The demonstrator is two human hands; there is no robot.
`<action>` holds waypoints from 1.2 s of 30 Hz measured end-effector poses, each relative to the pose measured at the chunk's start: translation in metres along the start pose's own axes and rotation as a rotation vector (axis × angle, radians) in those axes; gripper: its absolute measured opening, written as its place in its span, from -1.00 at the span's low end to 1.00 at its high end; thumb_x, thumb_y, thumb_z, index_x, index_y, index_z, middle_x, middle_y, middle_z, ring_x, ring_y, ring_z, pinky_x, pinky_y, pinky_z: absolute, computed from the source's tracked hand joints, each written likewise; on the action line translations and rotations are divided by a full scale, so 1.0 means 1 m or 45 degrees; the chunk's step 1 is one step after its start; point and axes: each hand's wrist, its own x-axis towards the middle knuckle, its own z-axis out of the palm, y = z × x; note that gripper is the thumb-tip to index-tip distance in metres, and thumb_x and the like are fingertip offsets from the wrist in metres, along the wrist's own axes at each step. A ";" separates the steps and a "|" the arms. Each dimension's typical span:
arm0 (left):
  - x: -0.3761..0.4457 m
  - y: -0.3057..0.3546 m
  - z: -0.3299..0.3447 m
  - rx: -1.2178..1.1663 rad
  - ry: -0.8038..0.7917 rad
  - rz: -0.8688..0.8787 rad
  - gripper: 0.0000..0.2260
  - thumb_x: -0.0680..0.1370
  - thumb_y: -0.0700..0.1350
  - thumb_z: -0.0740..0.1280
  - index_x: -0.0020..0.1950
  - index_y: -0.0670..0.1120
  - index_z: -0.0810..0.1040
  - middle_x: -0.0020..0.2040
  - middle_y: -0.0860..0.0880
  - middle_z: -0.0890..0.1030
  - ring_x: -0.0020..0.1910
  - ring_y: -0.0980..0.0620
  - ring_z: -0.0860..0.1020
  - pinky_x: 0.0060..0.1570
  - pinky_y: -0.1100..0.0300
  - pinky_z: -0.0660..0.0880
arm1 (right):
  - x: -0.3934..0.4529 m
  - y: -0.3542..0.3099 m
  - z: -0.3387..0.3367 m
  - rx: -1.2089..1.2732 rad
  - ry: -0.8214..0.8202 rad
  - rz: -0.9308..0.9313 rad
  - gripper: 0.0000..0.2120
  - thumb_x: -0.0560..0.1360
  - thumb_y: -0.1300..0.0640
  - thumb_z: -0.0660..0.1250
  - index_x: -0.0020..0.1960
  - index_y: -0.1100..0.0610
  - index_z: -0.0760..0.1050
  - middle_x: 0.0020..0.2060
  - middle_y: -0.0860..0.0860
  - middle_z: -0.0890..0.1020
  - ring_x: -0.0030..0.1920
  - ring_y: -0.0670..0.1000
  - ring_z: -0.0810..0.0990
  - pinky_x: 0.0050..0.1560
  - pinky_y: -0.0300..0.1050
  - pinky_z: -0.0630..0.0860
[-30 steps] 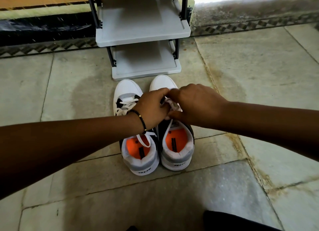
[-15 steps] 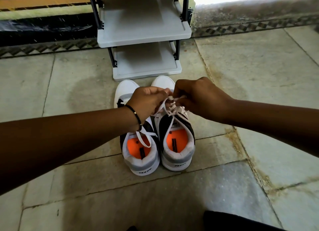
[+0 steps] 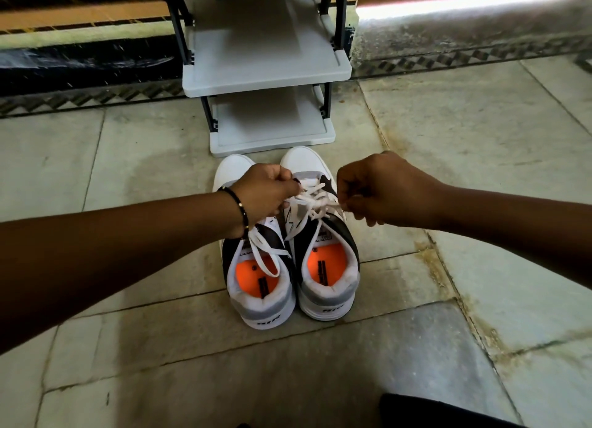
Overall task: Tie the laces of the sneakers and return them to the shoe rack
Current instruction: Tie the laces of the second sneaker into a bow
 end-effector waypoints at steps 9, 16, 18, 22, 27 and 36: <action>0.009 -0.024 -0.020 0.980 0.062 0.405 -0.69 0.42 -0.27 0.20 -0.38 0.06 0.19 -0.42 0.07 0.37 -0.34 -0.07 0.37 -0.35 0.16 0.28 | -0.001 0.016 -0.003 -0.320 -0.387 0.334 -0.79 0.50 0.25 0.22 -0.09 0.07 0.62 -0.31 0.02 0.66 -0.32 -0.01 0.61 -0.31 -0.17 0.57; 0.015 -0.023 -0.019 1.097 -0.008 0.274 -0.77 0.42 -0.27 0.20 -0.32 0.00 0.24 -0.35 0.00 0.38 -0.23 -0.10 0.36 -0.24 0.18 0.24 | -0.008 0.012 0.006 -0.505 -0.475 0.293 -0.73 0.48 0.27 0.17 -0.01 0.09 0.62 -0.05 0.04 0.66 -0.06 0.01 0.58 -0.05 -0.10 0.56; 0.016 -0.019 -0.018 1.144 -0.025 0.273 -0.86 0.43 -0.28 0.20 -0.22 -0.08 0.27 -0.24 -0.06 0.41 -0.18 -0.08 0.34 -0.22 0.18 0.23 | -0.010 0.014 0.009 -0.552 -0.483 0.275 -0.77 0.48 0.25 0.20 -0.03 0.08 0.61 -0.05 0.06 0.67 -0.12 0.01 0.56 -0.19 -0.15 0.50; 0.015 -0.015 -0.020 1.180 -0.045 0.265 -0.89 0.45 -0.26 0.19 -0.17 -0.09 0.29 -0.17 -0.11 0.44 -0.15 -0.09 0.38 -0.19 0.19 0.24 | -0.009 0.020 0.010 -0.611 -0.423 0.266 -0.75 0.47 0.23 0.20 0.03 0.05 0.60 -0.03 0.03 0.65 -0.06 0.04 0.58 -0.12 -0.09 0.54; 0.010 -0.026 -0.024 1.242 0.076 0.296 -0.90 0.52 -0.04 0.17 -0.01 -0.01 0.40 0.04 -0.06 0.60 0.12 -0.16 0.46 0.06 0.00 0.36 | -0.007 0.029 0.005 -0.422 -0.387 0.252 -0.74 0.52 0.03 0.27 0.19 0.02 0.51 0.12 0.00 0.62 0.00 -0.03 0.56 0.05 -0.10 0.51; -0.005 -0.012 0.010 1.433 -0.075 0.600 -0.78 0.51 -0.01 0.19 0.14 0.10 0.48 0.24 0.05 0.45 0.37 0.01 0.22 0.30 -0.15 0.03 | 0.003 -0.011 0.036 -0.873 -0.152 -0.237 -0.90 0.47 0.19 0.24 -0.03 0.13 0.49 -0.10 0.05 0.60 -0.09 0.11 0.59 -0.35 -0.11 0.34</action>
